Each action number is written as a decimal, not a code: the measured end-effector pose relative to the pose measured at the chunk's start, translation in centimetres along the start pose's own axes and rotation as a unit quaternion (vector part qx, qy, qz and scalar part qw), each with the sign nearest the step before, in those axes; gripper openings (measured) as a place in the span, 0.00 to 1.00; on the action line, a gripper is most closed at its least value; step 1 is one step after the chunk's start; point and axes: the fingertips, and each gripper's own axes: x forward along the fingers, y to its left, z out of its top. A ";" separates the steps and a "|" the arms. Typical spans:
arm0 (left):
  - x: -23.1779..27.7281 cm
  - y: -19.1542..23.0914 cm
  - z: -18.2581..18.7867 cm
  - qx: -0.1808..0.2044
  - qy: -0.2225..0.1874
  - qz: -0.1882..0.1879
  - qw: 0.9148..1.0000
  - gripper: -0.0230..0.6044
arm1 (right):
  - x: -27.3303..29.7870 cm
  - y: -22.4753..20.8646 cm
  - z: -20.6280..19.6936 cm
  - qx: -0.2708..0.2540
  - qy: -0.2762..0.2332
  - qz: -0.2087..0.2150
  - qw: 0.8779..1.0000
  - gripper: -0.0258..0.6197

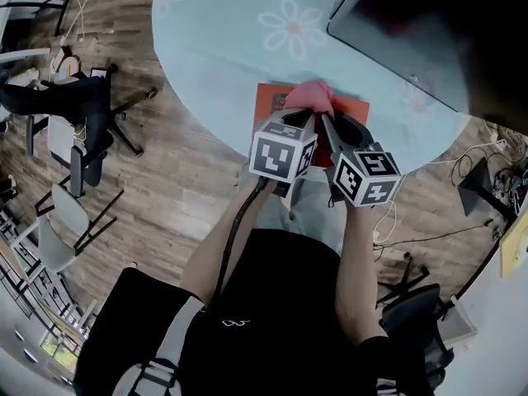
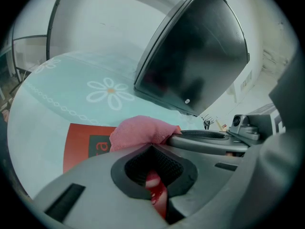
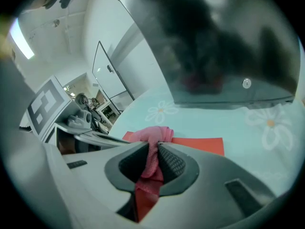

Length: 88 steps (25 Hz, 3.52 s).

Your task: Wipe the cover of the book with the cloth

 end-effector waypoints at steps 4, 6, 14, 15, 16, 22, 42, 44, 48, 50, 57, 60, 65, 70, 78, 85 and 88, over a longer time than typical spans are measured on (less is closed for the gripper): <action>0.8 -1.3 0.0 0.002 0.000 -0.004 1.000 0.06 | -0.9 -1.3 -0.1 0.001 0.000 -0.004 1.000 0.14; 1.3 -2.0 0.1 0.002 0.001 -0.006 1.000 0.06 | -1.4 -1.9 -0.1 0.003 0.000 -0.005 1.000 0.14; 2.9 -4.5 0.1 -0.003 -0.002 -0.008 1.000 0.06 | -3.1 -4.3 -0.1 0.001 0.000 -0.008 1.000 0.14; 3.1 -4.8 0.1 -0.005 -0.001 -0.008 1.000 0.06 | -3.3 -4.6 -0.1 0.000 0.001 -0.008 1.000 0.14; 3.3 -5.1 0.0 -0.006 0.000 -0.009 1.000 0.06 | -3.6 -4.8 -0.2 -0.001 0.001 -0.009 1.000 0.14; 4.8 -7.5 0.2 -0.007 -0.006 -0.015 1.000 0.06 | -5.3 -6.8 -0.2 -0.004 0.000 -0.025 1.000 0.14; -1.4 -5.7 0.2 -0.035 -0.070 0.030 0.996 0.06 | -8.4 -4.2 3.4 -0.028 -0.093 -0.001 0.995 0.14; -3.2 -3.5 0.5 -0.045 -0.085 0.039 0.995 0.06 | -8.1 -2.0 4.0 -0.035 -0.107 0.005 0.994 0.14; -6.0 0.5 0.3 -0.057 -0.094 0.046 0.993 0.06 | -6.5 2.8 3.2 -0.047 -0.105 0.020 0.993 0.14; -7.6 2.4 0.6 -0.057 -0.105 0.050 0.992 0.06 | -5.4 5.0 3.2 -0.055 -0.105 0.029 0.993 0.14; -11.5 7.3 0.3 -0.074 -0.110 0.056 0.990 0.06 | -0.9 12.0 2.6 -0.101 -0.065 0.067 0.990 0.14; -11.6 8.1 -0.6 -0.081 -0.091 0.042 0.992 0.06 | 0.8 13.8 1.4 -0.116 -0.035 0.077 0.990 0.14; -10.4 8.2 -3.5 -0.086 -0.053 0.023 0.995 0.06 | 2.2 14.1 -1.0 -0.113 0.007 0.082 0.990 0.14; -8.8 8.5 -6.2 -0.094 -0.009 0.008 0.996 0.06 | 3.5 13.8 -3.0 -0.098 0.032 0.074 0.992 0.14; -7.6 8.1 -5.8 -0.078 0.007 0.006 0.997 0.06 | 3.5 12.4 -3.2 -0.078 0.032 0.060 0.995 0.14; -6.3 6.8 -5.5 -0.069 0.014 0.005 0.998 0.06 | 2.6 10.3 -3.3 -0.056 0.024 0.047 0.997 0.14; -5.8 6.1 -5.6 -0.065 0.018 0.005 0.998 0.06 | 2.1 9.4 -3.5 -0.047 0.020 0.046 0.998 0.14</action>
